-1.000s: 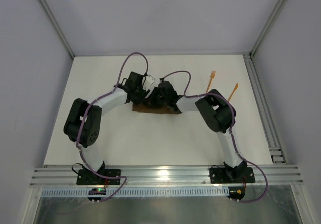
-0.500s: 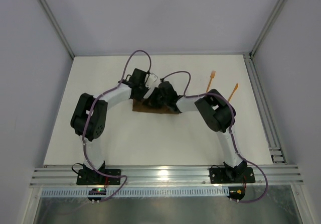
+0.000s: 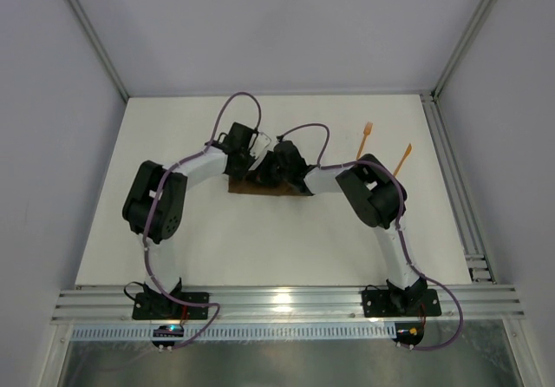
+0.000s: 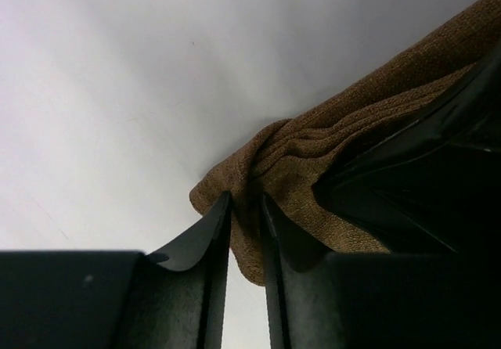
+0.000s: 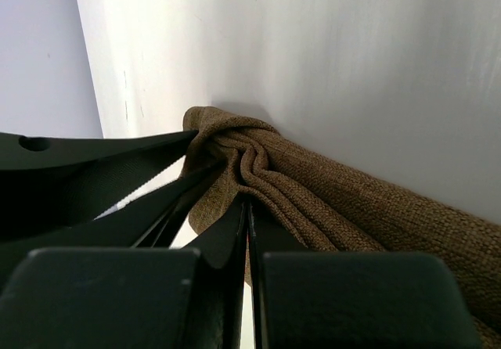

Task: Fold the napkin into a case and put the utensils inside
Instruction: Stuff the top corner of the smaller-rectangle-folded napkin into the folded napkin.

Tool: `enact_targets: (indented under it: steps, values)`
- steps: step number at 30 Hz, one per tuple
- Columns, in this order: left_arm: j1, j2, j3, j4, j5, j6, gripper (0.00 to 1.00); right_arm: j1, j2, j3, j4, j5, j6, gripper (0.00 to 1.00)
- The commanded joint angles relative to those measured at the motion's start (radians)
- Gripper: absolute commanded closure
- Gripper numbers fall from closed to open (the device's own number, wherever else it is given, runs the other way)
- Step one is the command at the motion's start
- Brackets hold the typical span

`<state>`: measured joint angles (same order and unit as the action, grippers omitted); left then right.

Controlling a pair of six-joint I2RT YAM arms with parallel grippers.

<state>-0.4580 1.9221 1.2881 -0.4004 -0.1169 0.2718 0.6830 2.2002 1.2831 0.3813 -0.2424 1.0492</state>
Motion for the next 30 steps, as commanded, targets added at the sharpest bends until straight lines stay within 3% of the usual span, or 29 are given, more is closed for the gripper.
enact_targets:
  steps: [1,4,19,21,23,25,28,30]
  values:
    - [-0.001,-0.029,-0.009,0.011,-0.029,0.021,0.79,-0.002,0.006,0.015,0.034,0.008,0.006,0.97]
    - [-0.001,-0.021,-0.022,0.024,-0.004,0.015,1.00,-0.003,0.009,0.019,0.039,0.009,0.011,0.97]
    - [-0.027,-0.072,-0.047,0.020,0.082,-0.003,1.00,-0.025,0.035,0.027,0.079,0.008,0.066,0.97]
    - [-0.027,-0.064,-0.047,0.009,0.062,0.006,0.86,-0.025,0.032,0.024,0.080,0.011,0.066,0.97]
    - [-0.027,-0.077,-0.052,0.003,0.051,0.007,0.66,-0.025,0.030,0.019,0.079,0.014,0.066,0.97]
    - [-0.027,-0.119,-0.061,0.005,0.066,0.000,0.60,-0.025,0.032,0.013,0.085,0.012,0.067,0.97]
    - [-0.028,-0.213,-0.061,-0.015,0.106,-0.013,0.61,-0.026,0.030,0.004,0.105,0.006,0.078,0.97]
    - [-0.028,-0.242,-0.058,-0.035,0.143,-0.023,0.74,-0.026,0.029,0.002,0.102,0.006,0.072,0.97]
